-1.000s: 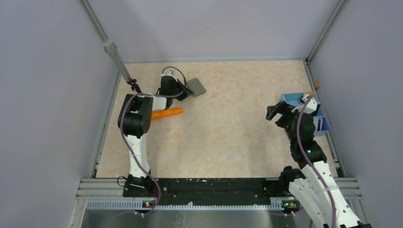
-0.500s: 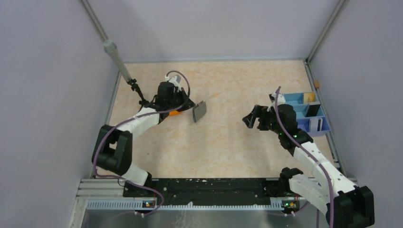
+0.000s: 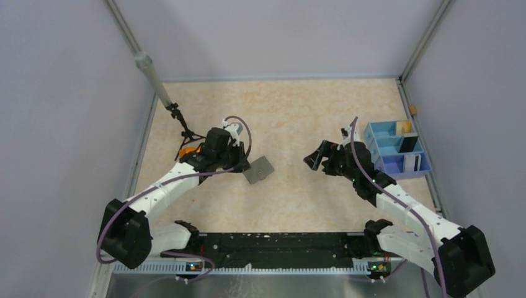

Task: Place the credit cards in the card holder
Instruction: Move the card holder to the center of the board.

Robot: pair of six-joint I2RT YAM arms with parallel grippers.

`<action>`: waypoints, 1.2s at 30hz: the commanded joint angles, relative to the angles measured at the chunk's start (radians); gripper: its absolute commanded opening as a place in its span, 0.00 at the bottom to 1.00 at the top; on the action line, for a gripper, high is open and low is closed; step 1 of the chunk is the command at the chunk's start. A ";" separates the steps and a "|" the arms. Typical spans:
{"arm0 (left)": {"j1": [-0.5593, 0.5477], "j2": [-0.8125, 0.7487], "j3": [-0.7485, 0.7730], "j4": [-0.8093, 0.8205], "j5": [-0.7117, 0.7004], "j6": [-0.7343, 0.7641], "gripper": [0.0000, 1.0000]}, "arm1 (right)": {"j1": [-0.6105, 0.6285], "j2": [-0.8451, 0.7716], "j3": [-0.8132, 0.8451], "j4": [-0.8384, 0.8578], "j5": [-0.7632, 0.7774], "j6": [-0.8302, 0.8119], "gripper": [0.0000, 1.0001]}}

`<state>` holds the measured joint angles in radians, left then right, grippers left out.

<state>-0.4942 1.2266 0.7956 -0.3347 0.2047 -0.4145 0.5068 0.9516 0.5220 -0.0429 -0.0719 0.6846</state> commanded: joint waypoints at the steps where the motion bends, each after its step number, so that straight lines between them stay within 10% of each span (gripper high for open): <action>1: 0.000 -0.056 -0.019 0.028 0.025 0.012 0.30 | 0.009 -0.052 -0.048 0.037 0.037 0.077 0.85; 8: 0.012 0.129 0.013 0.069 0.009 0.027 0.51 | 0.022 -0.063 -0.091 0.082 0.011 0.117 0.85; 36: 0.057 0.355 0.001 0.310 0.168 0.163 0.50 | 0.023 -0.046 -0.071 0.019 -0.050 0.043 0.85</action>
<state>-0.4374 1.5784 0.7944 -0.1089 0.2653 -0.2665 0.5171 0.9024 0.4313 -0.0479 -0.1055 0.7494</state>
